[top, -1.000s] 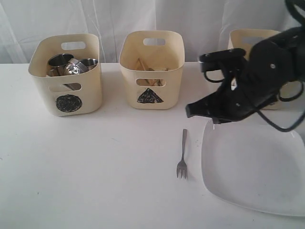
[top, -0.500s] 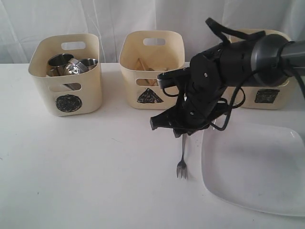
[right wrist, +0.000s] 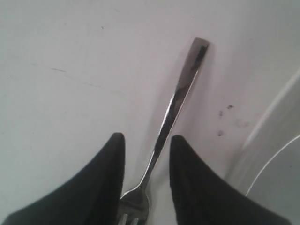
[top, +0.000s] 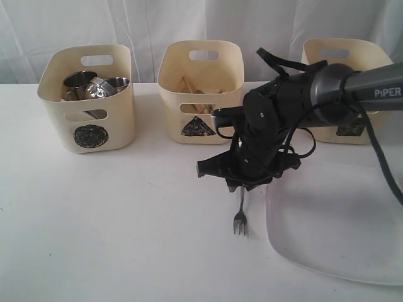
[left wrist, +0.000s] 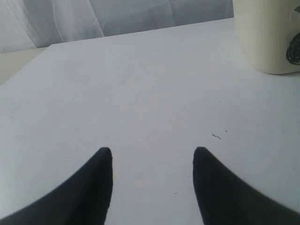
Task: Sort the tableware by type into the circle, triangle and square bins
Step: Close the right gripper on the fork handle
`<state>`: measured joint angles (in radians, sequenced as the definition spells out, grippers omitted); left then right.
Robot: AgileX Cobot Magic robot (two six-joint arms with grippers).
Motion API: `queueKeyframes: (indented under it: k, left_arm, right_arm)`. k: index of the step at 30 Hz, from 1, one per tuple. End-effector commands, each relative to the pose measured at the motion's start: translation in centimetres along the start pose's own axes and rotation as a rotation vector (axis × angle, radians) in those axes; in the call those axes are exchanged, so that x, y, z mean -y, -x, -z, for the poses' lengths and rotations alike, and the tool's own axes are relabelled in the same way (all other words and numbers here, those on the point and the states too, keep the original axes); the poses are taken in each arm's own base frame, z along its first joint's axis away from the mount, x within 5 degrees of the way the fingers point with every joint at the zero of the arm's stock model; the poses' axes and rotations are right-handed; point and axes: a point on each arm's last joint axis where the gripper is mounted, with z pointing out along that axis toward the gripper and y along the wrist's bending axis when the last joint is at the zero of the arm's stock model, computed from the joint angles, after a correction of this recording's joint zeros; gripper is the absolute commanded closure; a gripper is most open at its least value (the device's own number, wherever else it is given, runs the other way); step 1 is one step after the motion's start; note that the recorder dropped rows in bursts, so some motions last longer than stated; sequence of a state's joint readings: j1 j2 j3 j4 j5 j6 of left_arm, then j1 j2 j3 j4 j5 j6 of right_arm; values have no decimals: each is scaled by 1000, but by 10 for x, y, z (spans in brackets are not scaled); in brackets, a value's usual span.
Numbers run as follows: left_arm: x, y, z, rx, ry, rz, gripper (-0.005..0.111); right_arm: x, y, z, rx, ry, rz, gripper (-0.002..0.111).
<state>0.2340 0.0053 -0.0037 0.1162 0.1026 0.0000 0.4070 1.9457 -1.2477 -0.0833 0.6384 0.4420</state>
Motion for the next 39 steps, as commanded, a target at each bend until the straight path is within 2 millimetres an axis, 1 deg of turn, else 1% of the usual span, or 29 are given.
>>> queueKeyframes:
  k: [1, 13, 19, 32, 39]
  left_arm:
    - [0, -1, 0, 6, 0, 10, 50]
    - [0, -1, 0, 6, 0, 10, 50]
    - [0, -1, 0, 6, 0, 10, 50]
    - [0, -1, 0, 6, 0, 10, 50]
    - [0, -1, 0, 6, 0, 10, 50]
  right_arm:
    - [-2, 2, -2, 13, 5, -12, 77]
    - [1, 4, -9, 39, -24, -156, 77]
    - [2, 1, -18, 12, -38, -170, 77]
    - [8, 4, -19, 21, -50, -196, 77]
    - [8, 2, -24, 1, -52, -206, 77]
